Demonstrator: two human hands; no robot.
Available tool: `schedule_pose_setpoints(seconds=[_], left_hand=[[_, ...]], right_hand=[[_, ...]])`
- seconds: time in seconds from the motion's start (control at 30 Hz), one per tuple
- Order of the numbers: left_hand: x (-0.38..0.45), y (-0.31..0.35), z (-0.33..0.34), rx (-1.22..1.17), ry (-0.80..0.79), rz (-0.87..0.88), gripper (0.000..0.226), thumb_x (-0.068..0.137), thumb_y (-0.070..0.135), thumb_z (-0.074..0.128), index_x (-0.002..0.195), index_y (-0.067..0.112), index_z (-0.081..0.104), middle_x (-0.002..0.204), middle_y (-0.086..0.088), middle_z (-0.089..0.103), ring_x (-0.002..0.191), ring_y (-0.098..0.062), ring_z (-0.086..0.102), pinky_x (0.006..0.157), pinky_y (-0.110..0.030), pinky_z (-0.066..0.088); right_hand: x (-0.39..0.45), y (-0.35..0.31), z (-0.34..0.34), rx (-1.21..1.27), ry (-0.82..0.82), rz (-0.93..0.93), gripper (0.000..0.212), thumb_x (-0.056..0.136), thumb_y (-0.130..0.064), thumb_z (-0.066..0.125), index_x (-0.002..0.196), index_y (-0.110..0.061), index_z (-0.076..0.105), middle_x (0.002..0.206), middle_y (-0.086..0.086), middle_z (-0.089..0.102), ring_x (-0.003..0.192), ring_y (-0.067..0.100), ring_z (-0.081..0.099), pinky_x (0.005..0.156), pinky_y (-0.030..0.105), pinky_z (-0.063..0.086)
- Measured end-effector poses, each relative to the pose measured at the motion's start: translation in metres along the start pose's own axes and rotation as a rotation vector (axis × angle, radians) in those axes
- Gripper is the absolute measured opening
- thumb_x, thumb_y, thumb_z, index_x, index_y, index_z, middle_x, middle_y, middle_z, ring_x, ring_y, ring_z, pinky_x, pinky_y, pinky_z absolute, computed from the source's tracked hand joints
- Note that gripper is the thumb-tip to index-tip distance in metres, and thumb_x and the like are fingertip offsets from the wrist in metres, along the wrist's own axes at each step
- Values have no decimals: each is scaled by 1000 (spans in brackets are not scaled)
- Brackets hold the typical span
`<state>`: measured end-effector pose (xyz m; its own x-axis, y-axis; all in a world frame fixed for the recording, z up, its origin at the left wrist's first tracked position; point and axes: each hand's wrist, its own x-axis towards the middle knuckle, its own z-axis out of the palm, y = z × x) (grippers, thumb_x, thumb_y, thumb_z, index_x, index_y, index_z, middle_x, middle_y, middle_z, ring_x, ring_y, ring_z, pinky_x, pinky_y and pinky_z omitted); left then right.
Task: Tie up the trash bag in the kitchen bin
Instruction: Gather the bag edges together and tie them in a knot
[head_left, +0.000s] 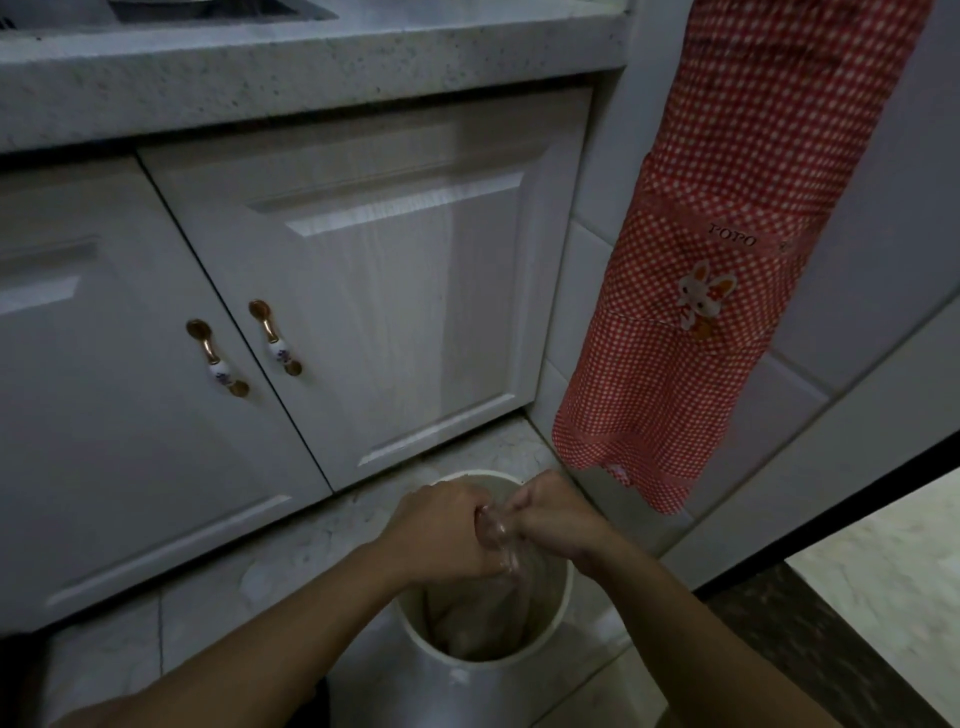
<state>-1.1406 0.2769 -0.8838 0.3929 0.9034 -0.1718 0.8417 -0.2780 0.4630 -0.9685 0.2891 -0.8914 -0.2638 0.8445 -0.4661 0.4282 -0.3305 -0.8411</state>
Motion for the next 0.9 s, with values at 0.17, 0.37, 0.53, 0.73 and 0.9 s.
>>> schedule_pose_setpoints(seconds=[0.17,0.37,0.53,0.73,0.9], left_hand=[[-6,-11,9,-194,164,-121,46,90,49,58,47,33,56,45,13,51,47,-1,49,54,-22,38],[-15,-30,15,-1047,450,-652,33,78,3,71,47,11,65,42,-3,61,40,-16,58,39,-14,43],[-25,-67,25,-1263,562,-1058,13,75,-7,61,73,2,70,56,-9,51,47,-20,41,44,-26,32],[-33,-101,38,-1396,525,-1283,13,81,-6,56,73,1,62,61,-9,50,49,-15,40,45,-27,31],[-29,-111,34,-1583,585,-1294,18,91,-5,47,77,1,57,60,-9,53,45,-12,44,31,-17,37]], right_hand=[[11,18,-9,14,277,48,25,77,-14,80,56,-8,68,47,1,62,47,9,57,49,19,45],[22,55,-27,51,551,170,19,75,-7,75,57,-4,68,47,0,56,47,14,50,47,25,40],[28,89,-31,10,660,295,21,77,-9,72,62,6,71,53,8,57,51,22,52,49,26,39],[26,108,-22,67,703,407,22,79,-10,71,59,-2,66,57,10,58,55,23,54,55,30,44],[27,107,-9,718,545,482,27,95,0,54,68,-4,56,56,6,44,33,10,38,33,17,31]])
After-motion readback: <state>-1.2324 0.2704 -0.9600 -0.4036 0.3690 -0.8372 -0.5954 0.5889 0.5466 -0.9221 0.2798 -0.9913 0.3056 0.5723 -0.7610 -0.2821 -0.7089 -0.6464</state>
